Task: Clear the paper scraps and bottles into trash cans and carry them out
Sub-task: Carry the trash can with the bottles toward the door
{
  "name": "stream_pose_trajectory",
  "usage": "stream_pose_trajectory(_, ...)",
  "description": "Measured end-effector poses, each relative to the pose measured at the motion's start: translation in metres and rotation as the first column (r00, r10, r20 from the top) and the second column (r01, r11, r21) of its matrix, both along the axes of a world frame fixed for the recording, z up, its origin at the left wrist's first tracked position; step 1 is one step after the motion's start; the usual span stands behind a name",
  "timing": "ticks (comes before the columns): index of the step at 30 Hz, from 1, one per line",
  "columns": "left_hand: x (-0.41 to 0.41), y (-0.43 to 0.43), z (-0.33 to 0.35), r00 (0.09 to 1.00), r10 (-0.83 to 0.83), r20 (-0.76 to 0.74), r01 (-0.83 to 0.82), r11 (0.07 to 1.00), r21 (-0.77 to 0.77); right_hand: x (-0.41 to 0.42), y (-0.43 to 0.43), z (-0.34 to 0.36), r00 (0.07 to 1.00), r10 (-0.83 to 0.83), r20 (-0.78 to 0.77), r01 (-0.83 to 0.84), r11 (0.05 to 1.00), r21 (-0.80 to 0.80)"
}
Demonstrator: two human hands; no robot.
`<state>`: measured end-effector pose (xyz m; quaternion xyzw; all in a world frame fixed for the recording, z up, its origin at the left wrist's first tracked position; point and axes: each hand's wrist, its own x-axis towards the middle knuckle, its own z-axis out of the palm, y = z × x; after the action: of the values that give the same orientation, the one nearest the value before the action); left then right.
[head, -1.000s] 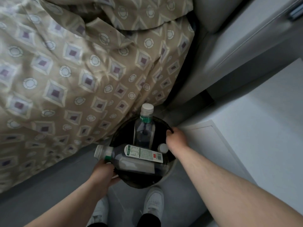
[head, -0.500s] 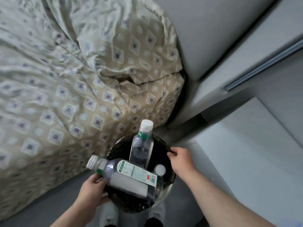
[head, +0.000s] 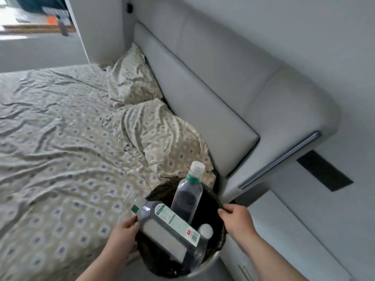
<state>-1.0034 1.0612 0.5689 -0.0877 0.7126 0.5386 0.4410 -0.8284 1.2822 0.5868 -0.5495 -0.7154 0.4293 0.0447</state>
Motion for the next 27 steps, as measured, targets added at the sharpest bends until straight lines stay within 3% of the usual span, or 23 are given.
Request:
stream_pose_trajectory(5, -0.027, -0.024, 0.096, 0.991, 0.011, -0.133, 0.006, 0.992, 0.128, -0.024, -0.028, 0.099, 0.992, -0.001, -0.130, 0.011, 0.997, 0.076)
stream_pose_trajectory(8, -0.042, -0.041, 0.143, 0.977, 0.037, -0.211, 0.000, 0.985, 0.172, -0.043, -0.042, 0.147, 0.969, -0.018, -0.247, 0.028, 0.999, 0.036)
stream_pose_trajectory(12, -0.061, -0.067, 0.188, 0.949, 0.174, -0.261, -0.116, 0.968, 0.223, -0.080, -0.052, 0.187, 0.933, 0.045, -0.358, -0.032, 0.999, 0.043)
stream_pose_trajectory(17, -0.062, -0.101, 0.218, 0.901, 0.330, -0.283, -0.265, 0.933, 0.244, -0.125, -0.058, 0.205, 0.907, 0.167, -0.386, -0.194, 0.981, -0.031)
stream_pose_trajectory(20, -0.051, -0.122, 0.231, 0.822, 0.484, -0.300, -0.417, 0.871, 0.261, -0.155, -0.064, 0.214, 0.858, 0.297, -0.419, -0.350, 0.935, -0.052)
stream_pose_trajectory(27, 0.002, -0.169, 0.253, 0.536, 0.788, -0.303, -0.731, 0.612, 0.302, -0.218, -0.104, 0.240, 0.667, 0.574, -0.475, -0.683, 0.726, -0.082)
